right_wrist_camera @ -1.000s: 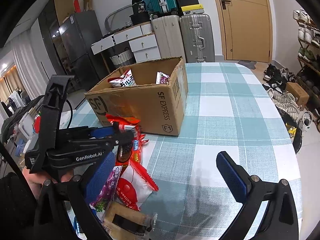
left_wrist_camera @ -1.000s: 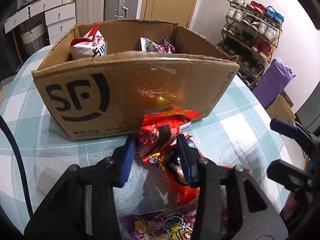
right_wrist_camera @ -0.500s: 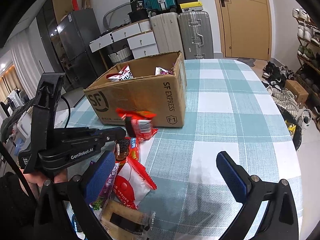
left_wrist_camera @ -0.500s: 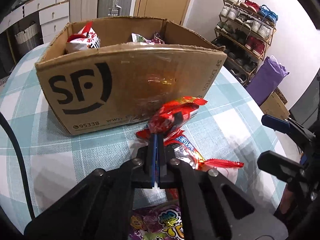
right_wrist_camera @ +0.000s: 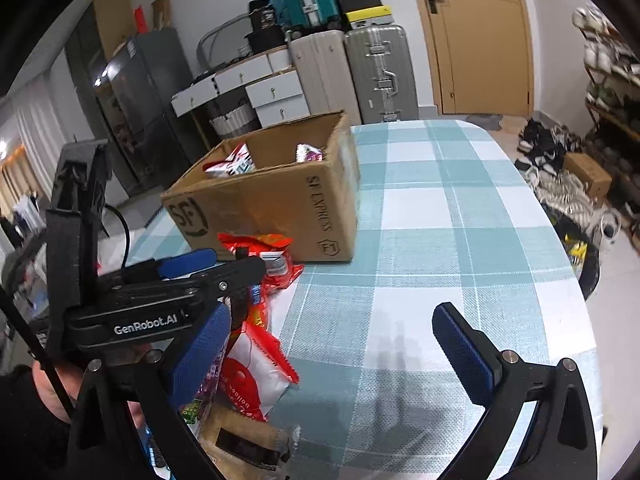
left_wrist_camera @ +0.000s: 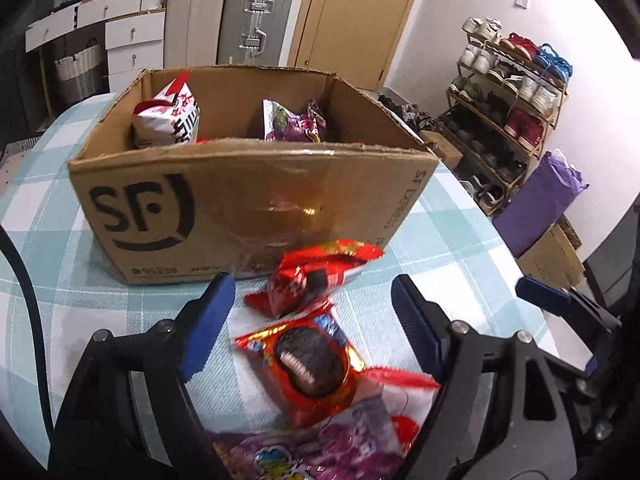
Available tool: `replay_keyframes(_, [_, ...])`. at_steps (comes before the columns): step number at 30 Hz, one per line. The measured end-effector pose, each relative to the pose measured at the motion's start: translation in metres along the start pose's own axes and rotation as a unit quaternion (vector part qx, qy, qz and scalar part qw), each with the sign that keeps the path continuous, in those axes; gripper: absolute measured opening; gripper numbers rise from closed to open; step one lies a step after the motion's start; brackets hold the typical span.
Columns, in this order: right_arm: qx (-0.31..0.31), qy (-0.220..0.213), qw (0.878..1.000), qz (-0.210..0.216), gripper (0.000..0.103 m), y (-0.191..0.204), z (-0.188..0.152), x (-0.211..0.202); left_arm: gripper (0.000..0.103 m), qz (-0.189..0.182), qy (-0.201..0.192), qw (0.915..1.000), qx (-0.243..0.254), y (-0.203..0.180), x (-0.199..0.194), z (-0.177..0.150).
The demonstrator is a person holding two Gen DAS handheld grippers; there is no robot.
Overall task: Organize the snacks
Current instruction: 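Close the left gripper on the red chip bag while the right gripper hovers, then lift the red chip bag with the left gripper while the right grasps a white-red bag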
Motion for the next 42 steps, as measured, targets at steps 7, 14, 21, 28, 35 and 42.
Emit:
replay_keyframes(7, [0.025,0.004,0.998,-0.052,0.103,-0.023,0.000,-0.005,0.079,0.048,-0.007,0.9987,0.016,-0.019,0.014,0.010])
replay_keyframes(14, [0.039,0.019,0.996,-0.079,0.103,-0.040,-0.007,-0.007,0.069,0.078,0.046,0.9959,0.002,-0.013,0.039,0.010])
replay_keyframes(21, [0.030,0.017,0.997,-0.067,0.103,-0.031,-0.008,-0.009,0.043,0.086,0.083,0.9922,-0.035,0.002,0.060,0.008])
replay_keyframes(28, [0.028,0.018,0.997,-0.063,0.103,-0.027,-0.008,-0.008,0.041,0.068,0.060,0.9948,-0.046,0.006,0.058,0.009])
replay_keyframes(35, [0.029,0.018,0.998,-0.061,0.103,-0.027,-0.007,-0.007,0.041,0.060,0.046,0.9955,-0.057,0.016,0.037,0.004])
replay_keyframes(42, [0.014,0.016,0.999,-0.041,0.103,-0.015,-0.008,-0.006,0.041,0.057,0.035,0.9968,-0.043,0.029,-0.006,-0.002])
Point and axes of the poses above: each gripper's, at about its wrist camera, not at the fingertips, and x roughly the way its jaws point, y to its left, z to its top, the point moved 7 cm from there along x, roughly the way its jaws point, and after that the axes turned 2 degrees about z, right-handed, at the moved point
